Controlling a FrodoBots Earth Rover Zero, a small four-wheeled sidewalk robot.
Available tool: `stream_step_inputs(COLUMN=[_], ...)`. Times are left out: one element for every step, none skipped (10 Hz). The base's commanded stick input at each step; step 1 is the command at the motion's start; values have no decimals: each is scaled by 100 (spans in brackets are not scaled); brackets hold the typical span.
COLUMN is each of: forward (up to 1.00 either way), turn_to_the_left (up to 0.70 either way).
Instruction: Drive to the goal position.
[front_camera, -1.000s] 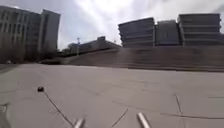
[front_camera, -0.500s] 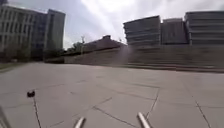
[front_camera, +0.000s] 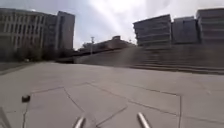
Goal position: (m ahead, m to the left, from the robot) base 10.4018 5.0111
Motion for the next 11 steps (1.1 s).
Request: stream_step_inputs(forward=[100, 100, 100, 100, 100, 100, 100, 100, 100, 100, 100], turn_to_the_left=[27, 27, 27, 27, 27, 27, 27, 27, 27, 27, 27])
